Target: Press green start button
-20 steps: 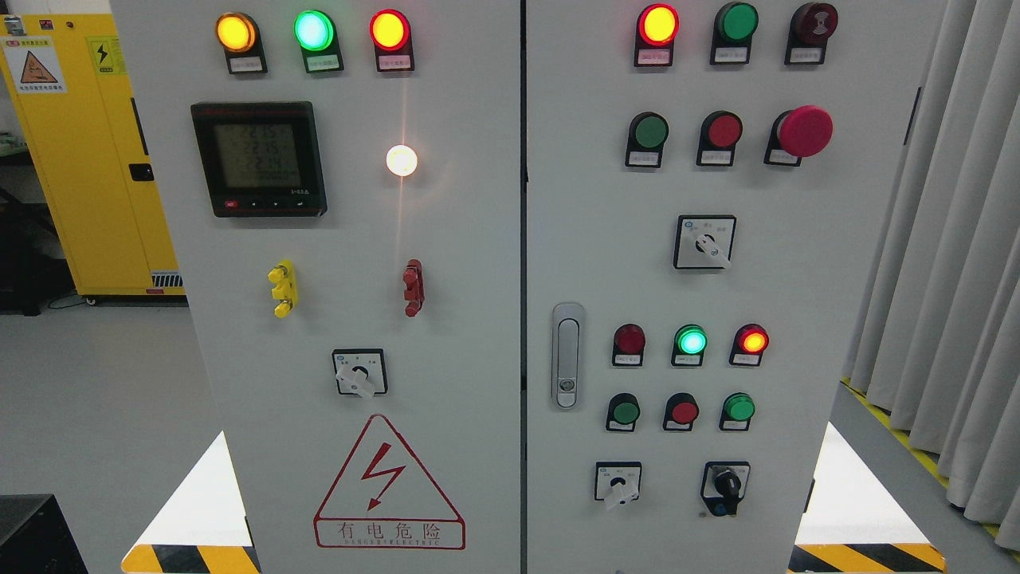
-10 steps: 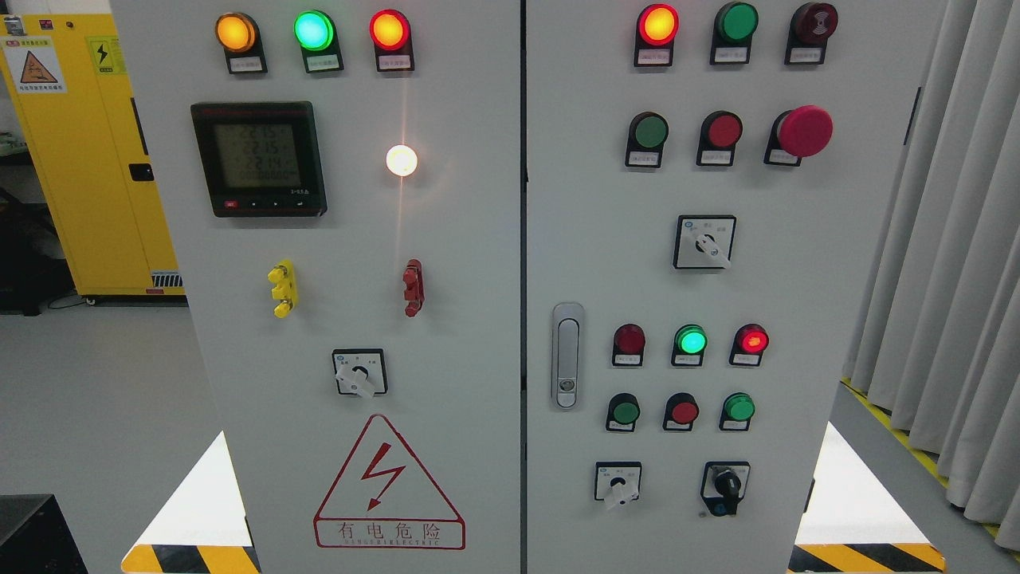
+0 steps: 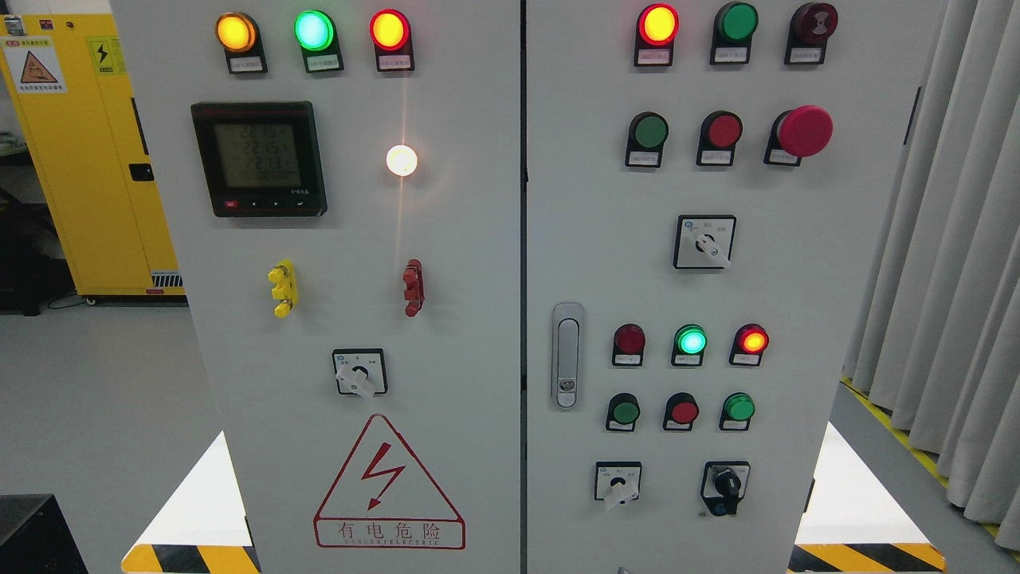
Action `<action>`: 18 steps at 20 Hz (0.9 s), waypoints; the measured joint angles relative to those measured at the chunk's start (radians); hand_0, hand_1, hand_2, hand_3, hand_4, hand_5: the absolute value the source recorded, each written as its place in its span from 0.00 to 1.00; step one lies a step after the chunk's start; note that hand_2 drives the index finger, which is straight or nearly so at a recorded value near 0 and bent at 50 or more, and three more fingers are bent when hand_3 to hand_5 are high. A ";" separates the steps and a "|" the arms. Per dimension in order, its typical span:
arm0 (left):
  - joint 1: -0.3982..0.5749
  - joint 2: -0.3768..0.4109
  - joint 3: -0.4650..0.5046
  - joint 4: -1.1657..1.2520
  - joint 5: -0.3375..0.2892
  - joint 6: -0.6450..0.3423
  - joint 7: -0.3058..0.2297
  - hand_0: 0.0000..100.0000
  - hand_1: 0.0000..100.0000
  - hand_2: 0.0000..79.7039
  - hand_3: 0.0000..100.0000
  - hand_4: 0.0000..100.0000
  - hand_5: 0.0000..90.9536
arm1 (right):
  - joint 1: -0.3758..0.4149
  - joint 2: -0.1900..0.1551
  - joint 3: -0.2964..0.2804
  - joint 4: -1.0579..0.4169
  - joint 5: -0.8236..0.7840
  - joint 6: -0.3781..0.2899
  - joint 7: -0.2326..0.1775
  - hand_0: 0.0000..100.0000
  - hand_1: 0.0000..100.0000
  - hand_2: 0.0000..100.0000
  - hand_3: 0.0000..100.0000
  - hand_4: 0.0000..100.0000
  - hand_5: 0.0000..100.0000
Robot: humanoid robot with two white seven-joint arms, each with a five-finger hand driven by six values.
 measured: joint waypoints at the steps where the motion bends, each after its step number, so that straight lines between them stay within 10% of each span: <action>1: 0.000 0.000 0.000 0.000 0.000 0.000 0.000 0.12 0.56 0.00 0.00 0.00 0.00 | -0.012 0.000 -0.010 0.002 0.059 0.000 -0.010 0.45 0.92 0.00 0.86 0.95 0.99; 18: 0.000 0.000 0.000 0.000 0.000 0.000 0.000 0.12 0.56 0.00 0.00 0.00 0.00 | -0.298 0.000 -0.158 0.094 0.549 0.054 -0.062 0.51 0.99 0.00 0.90 1.00 1.00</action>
